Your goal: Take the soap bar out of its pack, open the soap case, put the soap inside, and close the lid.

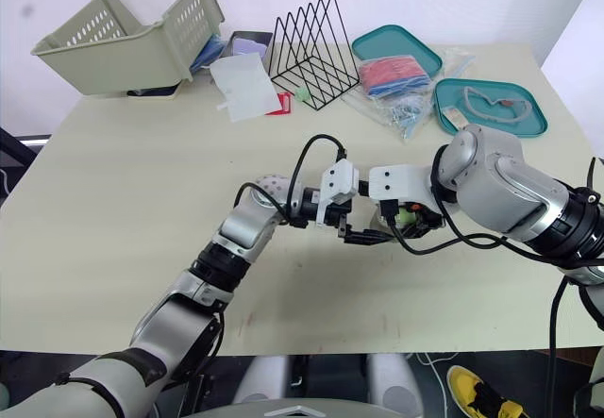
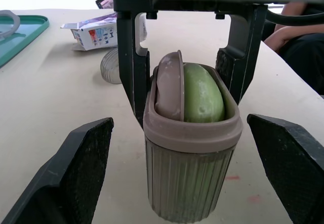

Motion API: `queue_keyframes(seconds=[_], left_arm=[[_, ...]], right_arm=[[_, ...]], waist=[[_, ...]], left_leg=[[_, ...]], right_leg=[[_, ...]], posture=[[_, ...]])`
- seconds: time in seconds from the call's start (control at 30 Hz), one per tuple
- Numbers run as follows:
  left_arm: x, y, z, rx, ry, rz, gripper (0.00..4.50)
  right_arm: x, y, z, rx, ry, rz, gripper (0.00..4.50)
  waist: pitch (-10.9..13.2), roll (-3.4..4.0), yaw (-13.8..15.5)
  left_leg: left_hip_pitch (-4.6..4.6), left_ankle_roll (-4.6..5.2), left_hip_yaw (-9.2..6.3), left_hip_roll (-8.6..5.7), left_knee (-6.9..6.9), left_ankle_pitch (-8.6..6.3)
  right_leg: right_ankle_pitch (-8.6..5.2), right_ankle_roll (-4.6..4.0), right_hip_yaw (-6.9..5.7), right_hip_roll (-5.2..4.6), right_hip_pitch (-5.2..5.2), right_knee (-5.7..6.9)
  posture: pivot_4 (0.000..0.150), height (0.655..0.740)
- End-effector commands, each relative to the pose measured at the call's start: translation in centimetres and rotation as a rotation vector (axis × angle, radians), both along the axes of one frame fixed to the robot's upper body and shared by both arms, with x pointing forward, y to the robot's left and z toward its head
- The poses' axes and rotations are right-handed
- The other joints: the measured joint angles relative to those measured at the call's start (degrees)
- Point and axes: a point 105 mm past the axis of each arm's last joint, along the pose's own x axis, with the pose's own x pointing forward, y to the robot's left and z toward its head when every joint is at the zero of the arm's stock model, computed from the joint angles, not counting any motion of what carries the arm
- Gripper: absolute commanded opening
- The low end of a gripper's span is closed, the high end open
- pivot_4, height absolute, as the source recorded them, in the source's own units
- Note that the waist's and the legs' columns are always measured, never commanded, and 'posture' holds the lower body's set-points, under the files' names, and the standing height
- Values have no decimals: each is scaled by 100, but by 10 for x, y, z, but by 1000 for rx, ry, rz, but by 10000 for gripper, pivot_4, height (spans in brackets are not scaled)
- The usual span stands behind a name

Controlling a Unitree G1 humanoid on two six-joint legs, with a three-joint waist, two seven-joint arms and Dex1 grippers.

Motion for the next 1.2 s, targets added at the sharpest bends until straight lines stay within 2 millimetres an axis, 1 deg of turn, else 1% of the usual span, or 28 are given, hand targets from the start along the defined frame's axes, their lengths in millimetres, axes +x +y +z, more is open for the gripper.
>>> queue_keyframes(seconds=[0.03,0.07,0.1,0.13,0.17,0.2,0.5,0.63,0.67,0.7,0.77,0.83,0.9,1.0,1.13,1.2], left_arm=[[-1,-7,8,-8,-41,-24,39441],[-1,-7,7,-3,-41,-25,36618],[-1,-8,5,2,-41,-27,31238],[-1,-8,4,8,-41,-28,27931],[-1,-8,3,11,-40,-30,22221],[-2,-9,2,13,-37,-30,19619],[-1,-9,3,17,-53,-42,19597],[-1,-6,4,13,-69,-53,19597],[-1,-5,4,13,-70,-54,19596],[-1,-4,4,11,-74,-57,19596],[-2,1,3,9,-85,-64,19596],[-1,6,2,11,-98,-67,19596],[0,11,0,14,-110,-65,19596],[2,22,-1,5,-139,-65,19596],[4,32,4,-53,-133,-48,19596],[5,37,8,-93,-122,-34,19596]], right_arm=[[5,1,5,12,-43,-3,20570],[5,1,6,13,-44,-4,20570],[5,1,6,14,-45,-5,20570],[5,1,6,15,-45,-5,20570],[4,1,6,16,-44,-6,20570],[4,2,6,17,-45,-6,20570],[5,5,6,39,-51,-5,20570],[5,7,7,67,-41,-21,20570],[6,8,7,74,-44,-22,30590],[7,8,9,85,-52,-26,33834],[11,8,12,126,-59,-40,44649],[13,3,13,148,-63,-48,44649],[13,1,16,230,-45,-68,44649],[13,-7,17,364,-33,-55,44649],[10,-19,14,515,-57,-1,44649],[4,-21,11,583,-78,64,44649]], waist=[[0,0,-4],[0,0,-5],[0,0,-5],[0,0,-2],[0,0,-2],[0,0,-3],[0,0,-3],[0,0,-10],[0,0,-11],[0,0,-4],[0,0,8],[0,0,15],[0,0,21],[0,-1,25],[0,-1,20],[0,-1,11]], left_leg=[[0,0,0,0,0,0],[0,0,0,0,0,0],[1,0,0,0,0,0],[1,0,0,0,0,0],[2,0,0,0,1,0],[2,0,0,0,1,0],[4,0,0,0,3,0],[5,0,-1,1,3,0],[6,0,-1,2,3,0],[5,0,-1,2,2,0],[1,0,-3,1,2,0],[-5,0,-3,0,1,0],[-7,0,-2,-2,-1,0],[-6,0,-6,-3,-6,0],[-4,0,-8,-4,-6,0],[-1,0,-7,-4,-6,0]], right_leg=[[0,0,0,0,0,0],[0,0,0,0,0,0],[0,0,0,0,0,0],[0,0,0,0,0,1],[0,0,0,0,1,1],[0,0,0,0,2,1],[0,1,0,0,5,1],[1,1,0,1,6,1],[1,1,0,2,6,2],[1,1,0,2,5,2],[1,0,-1,2,4,2],[0,-1,-1,1,3,-2],[0,-1,-1,-2,4,-4],[0,-1,-3,-2,6,-6],[0,-1,-5,-1,8,-5],[0,-1,-4,0,12,-4]], posture=[[1500,7400],[1500,7400],[1500,7400],[1500,7400],[1500,7400],[1500,7400],[1500,7400],[1500,7400],[1500,7400],[1500,7400],[1500,7400],[1500,7400],[1500,7400],[1500,7400],[1500,7400],[1500,7400]])
